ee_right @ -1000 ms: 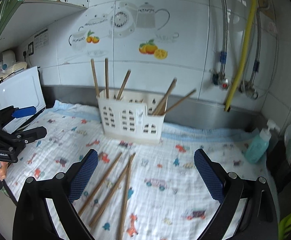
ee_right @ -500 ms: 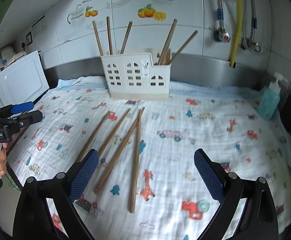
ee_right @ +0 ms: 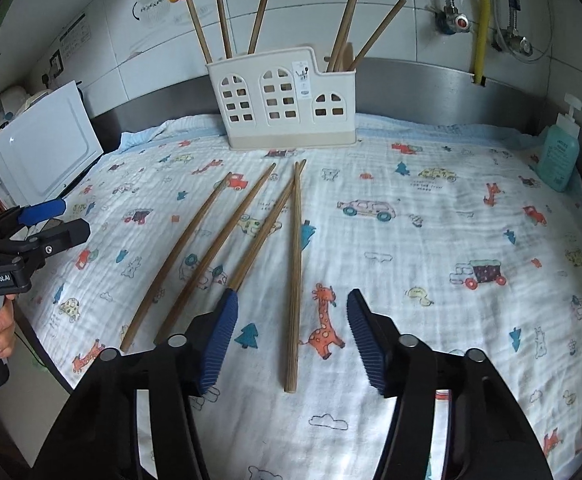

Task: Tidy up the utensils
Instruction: 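Bring both open tools back down to the chopsticks on the cloth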

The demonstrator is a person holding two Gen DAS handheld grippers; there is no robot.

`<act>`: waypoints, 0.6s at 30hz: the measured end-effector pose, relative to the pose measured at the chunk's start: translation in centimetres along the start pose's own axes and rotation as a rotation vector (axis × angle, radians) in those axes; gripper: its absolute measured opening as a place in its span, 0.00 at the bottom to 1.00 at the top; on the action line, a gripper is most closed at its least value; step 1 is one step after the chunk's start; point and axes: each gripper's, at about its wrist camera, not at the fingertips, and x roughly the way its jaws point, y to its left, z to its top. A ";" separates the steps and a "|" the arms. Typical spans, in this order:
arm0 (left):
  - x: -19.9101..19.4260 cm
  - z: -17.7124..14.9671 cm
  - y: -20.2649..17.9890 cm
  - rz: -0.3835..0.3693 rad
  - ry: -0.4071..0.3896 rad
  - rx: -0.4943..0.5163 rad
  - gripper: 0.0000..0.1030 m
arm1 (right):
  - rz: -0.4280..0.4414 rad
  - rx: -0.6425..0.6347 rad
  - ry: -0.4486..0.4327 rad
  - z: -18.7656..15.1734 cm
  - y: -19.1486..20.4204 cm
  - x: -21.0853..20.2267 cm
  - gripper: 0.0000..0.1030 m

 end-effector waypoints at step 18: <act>1.1 -1.6 -0.8 -0.046 0.045 -0.017 0.94 | 0.011 -0.014 0.056 -0.3 0.5 2.6 0.29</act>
